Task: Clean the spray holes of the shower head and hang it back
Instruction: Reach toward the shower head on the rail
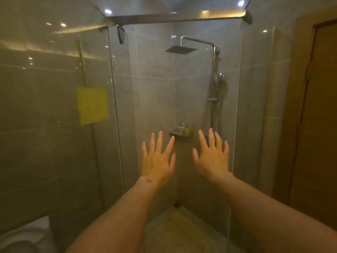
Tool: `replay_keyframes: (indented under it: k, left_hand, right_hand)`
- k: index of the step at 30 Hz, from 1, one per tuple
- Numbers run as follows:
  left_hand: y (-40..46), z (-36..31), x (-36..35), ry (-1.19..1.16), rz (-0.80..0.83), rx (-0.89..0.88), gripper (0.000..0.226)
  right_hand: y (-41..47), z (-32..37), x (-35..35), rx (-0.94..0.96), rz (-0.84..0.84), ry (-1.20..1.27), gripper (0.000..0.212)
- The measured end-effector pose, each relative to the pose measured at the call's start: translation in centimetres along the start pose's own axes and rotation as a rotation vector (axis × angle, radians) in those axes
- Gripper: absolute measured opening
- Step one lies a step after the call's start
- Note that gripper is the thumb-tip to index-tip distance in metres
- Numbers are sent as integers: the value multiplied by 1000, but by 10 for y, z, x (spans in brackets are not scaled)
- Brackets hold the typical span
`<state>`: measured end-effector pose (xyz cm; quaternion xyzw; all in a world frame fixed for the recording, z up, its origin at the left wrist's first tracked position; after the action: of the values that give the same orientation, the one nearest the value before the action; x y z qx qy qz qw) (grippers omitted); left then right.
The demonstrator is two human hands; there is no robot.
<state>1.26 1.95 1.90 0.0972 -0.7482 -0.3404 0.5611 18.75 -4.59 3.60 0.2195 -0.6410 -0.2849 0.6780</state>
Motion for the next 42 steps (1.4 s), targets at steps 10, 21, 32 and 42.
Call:
replay_keyframes:
  k: [10, 21, 32, 42]
  left_hand:
    - [89, 11, -101, 23, -36, 15, 61]
    - [236, -48, -207, -42, -16, 90, 59]
    - [328, -70, -308, -59, -7, 12, 62]
    - [444, -65, -437, -31, 134, -70, 63]
  right_hand:
    - [79, -49, -95, 18, 15, -32, 68]
    - [212, -147, -190, -11, 23, -9, 65]
    - [293, -199, -286, -128, 31, 77, 60]
    - [390, -249, -391, -228, 100, 29, 62]
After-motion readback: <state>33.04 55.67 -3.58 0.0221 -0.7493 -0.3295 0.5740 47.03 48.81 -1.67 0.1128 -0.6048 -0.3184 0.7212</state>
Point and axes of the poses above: each hand's wrist, its own y-axis towards the middle knuckle, its own x-axis out of the back of the hand, z = x × y, the point moved 3 cm from there along y, towards the middle knuckle, and after that the axes turned 12 degrees about x, right-handed, at the moved point
